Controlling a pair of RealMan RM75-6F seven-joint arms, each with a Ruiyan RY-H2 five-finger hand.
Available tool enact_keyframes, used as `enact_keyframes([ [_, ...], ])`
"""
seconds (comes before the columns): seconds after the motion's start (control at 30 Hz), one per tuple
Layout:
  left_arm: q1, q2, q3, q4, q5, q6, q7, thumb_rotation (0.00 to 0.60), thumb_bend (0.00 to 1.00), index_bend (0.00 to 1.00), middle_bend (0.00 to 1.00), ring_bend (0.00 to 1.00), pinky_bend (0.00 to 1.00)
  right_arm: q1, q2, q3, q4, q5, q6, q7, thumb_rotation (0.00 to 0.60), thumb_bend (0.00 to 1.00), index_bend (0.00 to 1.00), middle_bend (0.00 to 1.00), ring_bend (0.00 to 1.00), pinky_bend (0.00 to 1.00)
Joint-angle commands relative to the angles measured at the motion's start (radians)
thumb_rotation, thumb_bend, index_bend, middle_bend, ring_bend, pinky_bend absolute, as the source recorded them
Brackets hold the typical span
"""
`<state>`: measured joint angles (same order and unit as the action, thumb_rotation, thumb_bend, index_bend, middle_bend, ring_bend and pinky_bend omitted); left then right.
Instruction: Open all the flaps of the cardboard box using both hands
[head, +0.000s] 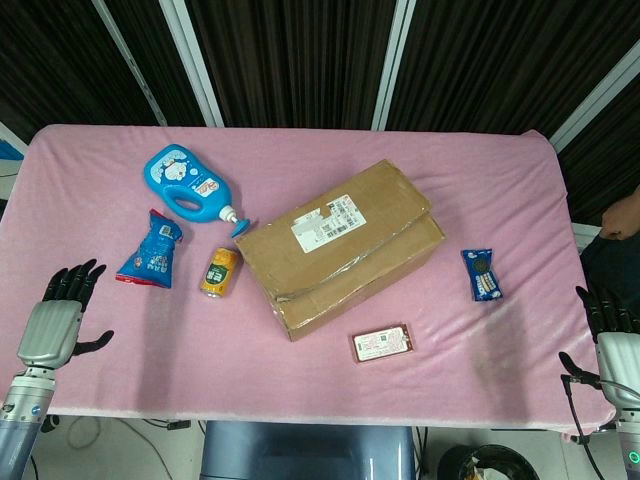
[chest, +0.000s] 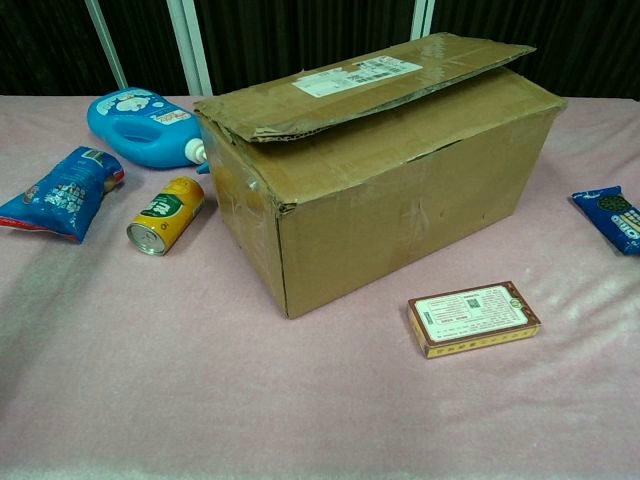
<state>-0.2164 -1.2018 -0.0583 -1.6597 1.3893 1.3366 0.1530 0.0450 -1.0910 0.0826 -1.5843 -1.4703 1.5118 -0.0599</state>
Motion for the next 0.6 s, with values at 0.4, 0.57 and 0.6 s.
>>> enact_keyframes([
  [0.4,0.000,-0.001,0.005,0.009,0.026,0.011,-0.006,0.600,0.16,0.00,0.00,0.00,0.00,-0.002,-0.008,0.007,0.005,-0.001,0.015,0.005,0.600,0.29,0.00,0.00,0.00,0.21],
  [0.57,-0.009,0.000,0.004,0.009,0.069,0.028,0.000,0.600,0.22,0.00,0.00,0.00,0.00,-0.002,-0.010,0.011,0.012,0.011,0.010,0.008,0.600,0.29,0.00,0.00,0.00,0.21],
  [0.6,-0.013,0.002,0.004,0.007,0.084,0.033,0.005,0.600,0.26,0.00,0.00,0.00,0.00,-0.002,-0.011,0.012,0.013,0.014,0.008,0.009,0.600,0.29,0.00,0.00,0.00,0.21],
])
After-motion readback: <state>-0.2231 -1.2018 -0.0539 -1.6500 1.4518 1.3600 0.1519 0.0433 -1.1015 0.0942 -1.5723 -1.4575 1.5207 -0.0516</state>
